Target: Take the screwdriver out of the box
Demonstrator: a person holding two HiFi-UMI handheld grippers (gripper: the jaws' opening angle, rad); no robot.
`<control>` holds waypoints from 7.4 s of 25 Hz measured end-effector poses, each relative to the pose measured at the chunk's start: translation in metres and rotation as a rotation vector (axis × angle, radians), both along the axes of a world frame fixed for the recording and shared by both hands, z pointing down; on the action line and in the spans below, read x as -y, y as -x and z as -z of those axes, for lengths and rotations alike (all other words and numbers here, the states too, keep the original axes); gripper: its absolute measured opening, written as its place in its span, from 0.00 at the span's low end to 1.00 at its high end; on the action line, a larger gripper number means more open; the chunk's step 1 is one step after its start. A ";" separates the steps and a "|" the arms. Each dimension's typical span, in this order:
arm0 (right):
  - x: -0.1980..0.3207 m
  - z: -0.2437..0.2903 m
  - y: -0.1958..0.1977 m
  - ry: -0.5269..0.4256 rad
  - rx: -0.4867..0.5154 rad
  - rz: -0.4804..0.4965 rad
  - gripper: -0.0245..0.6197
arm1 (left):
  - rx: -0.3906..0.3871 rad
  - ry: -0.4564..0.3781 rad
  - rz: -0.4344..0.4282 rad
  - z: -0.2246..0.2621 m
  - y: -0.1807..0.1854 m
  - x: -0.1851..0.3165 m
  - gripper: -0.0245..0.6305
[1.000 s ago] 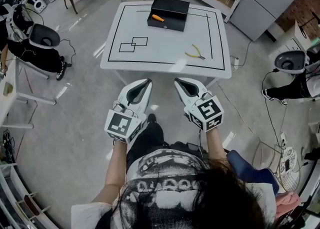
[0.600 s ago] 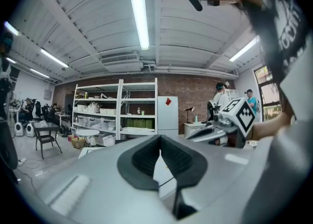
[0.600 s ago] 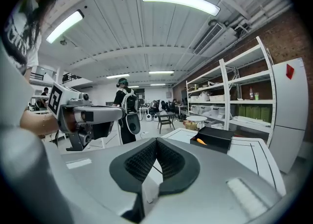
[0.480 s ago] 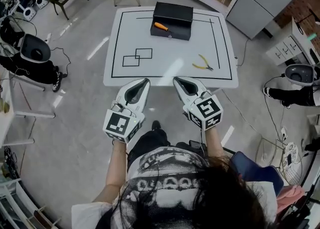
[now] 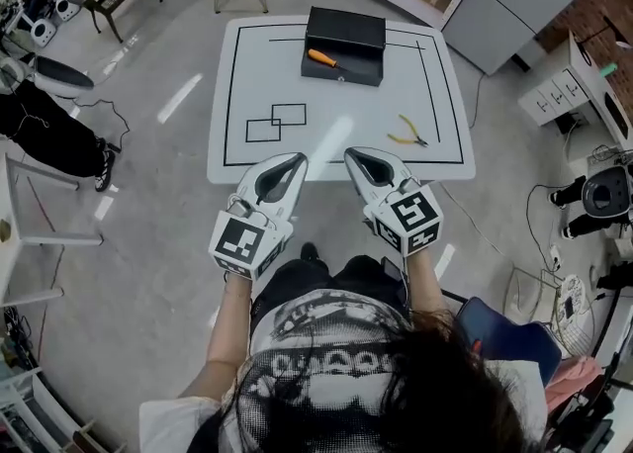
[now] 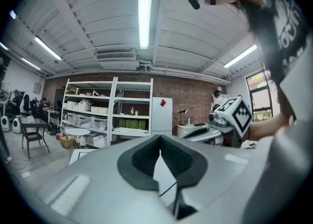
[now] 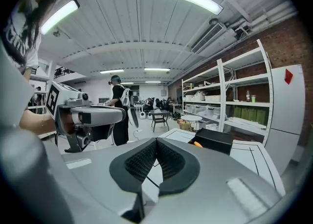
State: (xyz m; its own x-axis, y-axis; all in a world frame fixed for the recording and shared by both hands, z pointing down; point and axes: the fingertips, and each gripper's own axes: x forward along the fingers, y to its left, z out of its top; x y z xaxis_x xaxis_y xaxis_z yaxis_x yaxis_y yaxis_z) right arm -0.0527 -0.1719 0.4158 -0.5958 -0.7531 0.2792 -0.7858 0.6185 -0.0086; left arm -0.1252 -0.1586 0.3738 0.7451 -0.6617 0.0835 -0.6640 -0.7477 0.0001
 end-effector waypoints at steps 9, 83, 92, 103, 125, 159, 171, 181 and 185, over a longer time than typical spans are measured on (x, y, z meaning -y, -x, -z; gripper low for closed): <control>0.012 -0.004 0.002 0.006 -0.015 -0.011 0.03 | -0.010 0.000 -0.010 -0.002 0.003 0.009 0.04; 0.413 -0.257 -0.002 0.457 -0.698 0.349 0.21 | 0.115 0.139 0.369 -0.045 0.032 0.214 0.04; 0.411 -0.229 -0.001 0.399 -0.590 0.332 0.21 | 0.126 0.140 0.390 -0.042 0.042 0.196 0.04; 0.376 -0.145 0.003 0.221 -0.468 0.329 0.21 | 0.121 0.143 0.358 -0.043 0.037 0.169 0.04; 0.172 -0.024 0.027 0.061 -0.195 0.227 0.21 | 0.089 0.087 0.260 -0.027 0.054 0.064 0.04; -0.028 -0.044 -0.073 0.183 -0.121 0.027 0.21 | 0.085 0.114 0.117 -0.041 -0.011 -0.040 0.04; -0.098 -0.038 -0.154 0.172 -0.065 0.013 0.21 | 0.103 0.104 0.142 -0.034 -0.093 -0.104 0.04; -0.145 -0.045 -0.179 0.160 -0.051 0.046 0.21 | 0.118 0.103 0.154 -0.043 -0.126 -0.158 0.04; -0.156 -0.048 -0.186 0.161 -0.049 0.055 0.21 | 0.121 0.105 0.159 -0.044 -0.135 -0.170 0.04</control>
State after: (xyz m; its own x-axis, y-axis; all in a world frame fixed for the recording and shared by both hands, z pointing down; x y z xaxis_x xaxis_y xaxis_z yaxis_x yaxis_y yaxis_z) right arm 0.1333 -0.0158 0.4634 -0.6173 -0.6631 0.4232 -0.7527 0.6543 -0.0728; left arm 0.0098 0.0116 0.4182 0.6123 -0.7533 0.2401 -0.7736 -0.6335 -0.0145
